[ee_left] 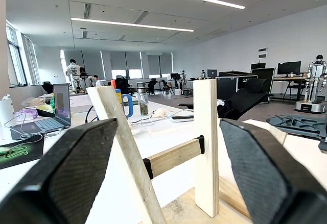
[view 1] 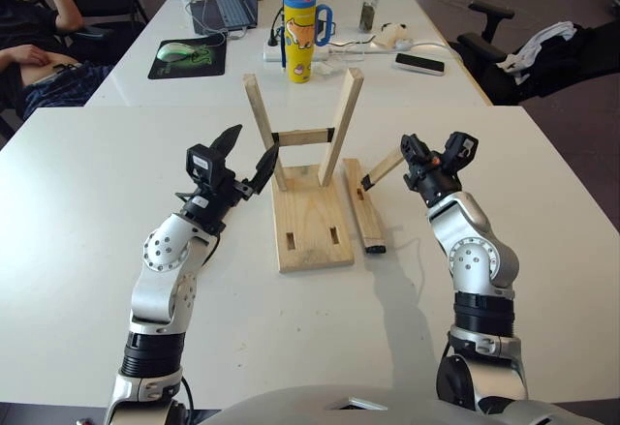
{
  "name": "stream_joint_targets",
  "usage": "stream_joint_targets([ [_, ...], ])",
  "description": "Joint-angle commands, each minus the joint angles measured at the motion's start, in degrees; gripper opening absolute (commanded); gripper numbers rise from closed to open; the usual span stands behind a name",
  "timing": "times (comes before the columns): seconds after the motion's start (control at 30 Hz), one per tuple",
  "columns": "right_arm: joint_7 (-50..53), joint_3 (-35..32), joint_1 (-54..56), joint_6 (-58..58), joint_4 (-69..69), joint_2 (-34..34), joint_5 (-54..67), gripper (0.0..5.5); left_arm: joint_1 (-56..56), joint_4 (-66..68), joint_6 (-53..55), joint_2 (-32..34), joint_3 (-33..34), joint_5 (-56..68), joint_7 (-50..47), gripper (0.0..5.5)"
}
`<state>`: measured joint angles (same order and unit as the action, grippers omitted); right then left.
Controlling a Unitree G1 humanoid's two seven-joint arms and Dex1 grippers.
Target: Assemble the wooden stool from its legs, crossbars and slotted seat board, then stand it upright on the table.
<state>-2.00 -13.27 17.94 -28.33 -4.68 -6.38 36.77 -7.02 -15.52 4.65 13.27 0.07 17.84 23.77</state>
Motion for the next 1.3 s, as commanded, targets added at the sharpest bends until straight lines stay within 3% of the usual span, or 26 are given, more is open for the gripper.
stream_joint_targets([
  [0.03,0.1,-0.14,0.02,0.93,0.57,0.73,-1.55,0.45,-0.37,0.67,0.65,0.13,0.08,-0.41,-0.11,3.67],
  [0.73,1.89,0.15,-0.27,0.69,1.1,2.87,-6.35,0.45,-0.62,1.5,0.03,0.3,-1.21,-2.09,0.37,3.67],
  [1.3,1.42,15.21,-7.75,2.22,5.23,0.82,-25.2,0.45,-0.44,0.92,-0.58,-0.33,-1.99,-4.13,-0.75,3.67],
])
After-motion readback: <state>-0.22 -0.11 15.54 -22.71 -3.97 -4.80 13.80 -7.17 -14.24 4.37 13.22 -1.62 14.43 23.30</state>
